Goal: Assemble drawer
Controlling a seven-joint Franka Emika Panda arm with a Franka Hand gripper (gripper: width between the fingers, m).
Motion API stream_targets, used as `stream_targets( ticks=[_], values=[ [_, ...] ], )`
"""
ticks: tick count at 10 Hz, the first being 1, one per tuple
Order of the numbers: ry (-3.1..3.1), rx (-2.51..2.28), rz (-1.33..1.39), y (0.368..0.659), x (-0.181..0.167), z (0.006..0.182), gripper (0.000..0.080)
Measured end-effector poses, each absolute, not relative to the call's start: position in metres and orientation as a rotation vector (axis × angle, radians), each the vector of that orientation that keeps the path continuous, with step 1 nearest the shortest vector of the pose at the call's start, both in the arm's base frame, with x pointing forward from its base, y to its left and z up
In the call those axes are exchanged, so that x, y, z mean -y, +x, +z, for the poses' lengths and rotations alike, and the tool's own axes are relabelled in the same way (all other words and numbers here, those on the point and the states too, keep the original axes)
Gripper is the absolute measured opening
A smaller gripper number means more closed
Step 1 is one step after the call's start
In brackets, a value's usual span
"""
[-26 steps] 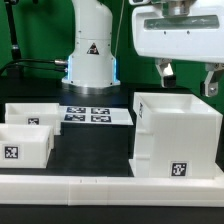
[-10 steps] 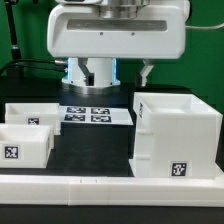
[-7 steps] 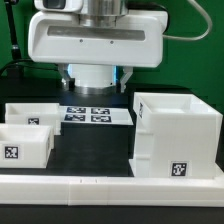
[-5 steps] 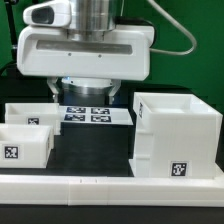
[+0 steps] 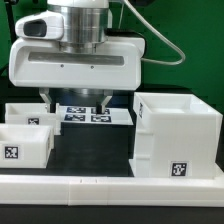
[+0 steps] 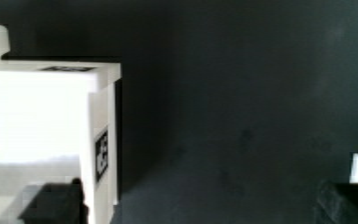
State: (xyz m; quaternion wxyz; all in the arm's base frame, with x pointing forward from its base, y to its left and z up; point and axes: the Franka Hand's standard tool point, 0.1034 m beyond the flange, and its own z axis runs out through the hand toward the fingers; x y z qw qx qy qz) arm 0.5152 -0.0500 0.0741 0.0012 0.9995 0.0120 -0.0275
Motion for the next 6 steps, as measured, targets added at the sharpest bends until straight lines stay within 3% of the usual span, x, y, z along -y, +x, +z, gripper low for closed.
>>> stream_targets(
  ticks=[3,6],
  values=[
    [3.14,-0.076,-0.088,0.514,0.054,0.074,0.0649],
    [3.142,-0.103,-0.083,0.509,0.088,0.06,0.0649]
  ],
)
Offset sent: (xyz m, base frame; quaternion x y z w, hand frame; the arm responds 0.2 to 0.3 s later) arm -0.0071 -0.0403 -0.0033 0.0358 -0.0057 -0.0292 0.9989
